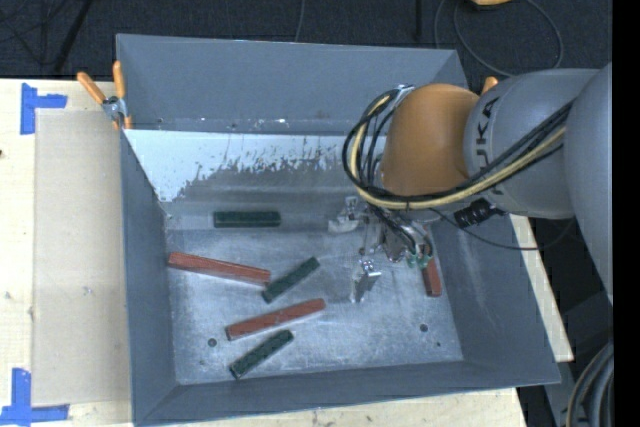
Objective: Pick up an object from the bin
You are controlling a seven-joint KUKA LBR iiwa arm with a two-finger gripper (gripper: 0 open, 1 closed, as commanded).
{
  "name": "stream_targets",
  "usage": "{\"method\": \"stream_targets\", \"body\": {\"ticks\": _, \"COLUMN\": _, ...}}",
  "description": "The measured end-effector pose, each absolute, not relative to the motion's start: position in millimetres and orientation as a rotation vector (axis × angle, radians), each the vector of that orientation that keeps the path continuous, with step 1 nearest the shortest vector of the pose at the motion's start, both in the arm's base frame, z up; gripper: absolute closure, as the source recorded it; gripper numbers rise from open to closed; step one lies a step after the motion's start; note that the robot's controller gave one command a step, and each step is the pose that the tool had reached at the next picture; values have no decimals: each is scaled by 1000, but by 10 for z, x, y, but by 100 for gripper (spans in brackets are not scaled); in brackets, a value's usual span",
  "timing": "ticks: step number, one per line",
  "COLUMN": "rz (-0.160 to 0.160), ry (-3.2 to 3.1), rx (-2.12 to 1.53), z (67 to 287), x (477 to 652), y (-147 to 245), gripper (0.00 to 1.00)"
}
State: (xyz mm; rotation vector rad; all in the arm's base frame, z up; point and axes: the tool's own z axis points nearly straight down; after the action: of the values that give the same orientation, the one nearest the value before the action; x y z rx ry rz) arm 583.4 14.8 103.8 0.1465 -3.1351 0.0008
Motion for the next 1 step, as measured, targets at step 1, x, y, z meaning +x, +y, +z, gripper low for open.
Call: {"method": "stream_targets", "body": {"ticks": 1, "rz": -7, "ry": -3139, "rx": 148, "z": 820, "x": 5789, "y": 356, "gripper": 0}}
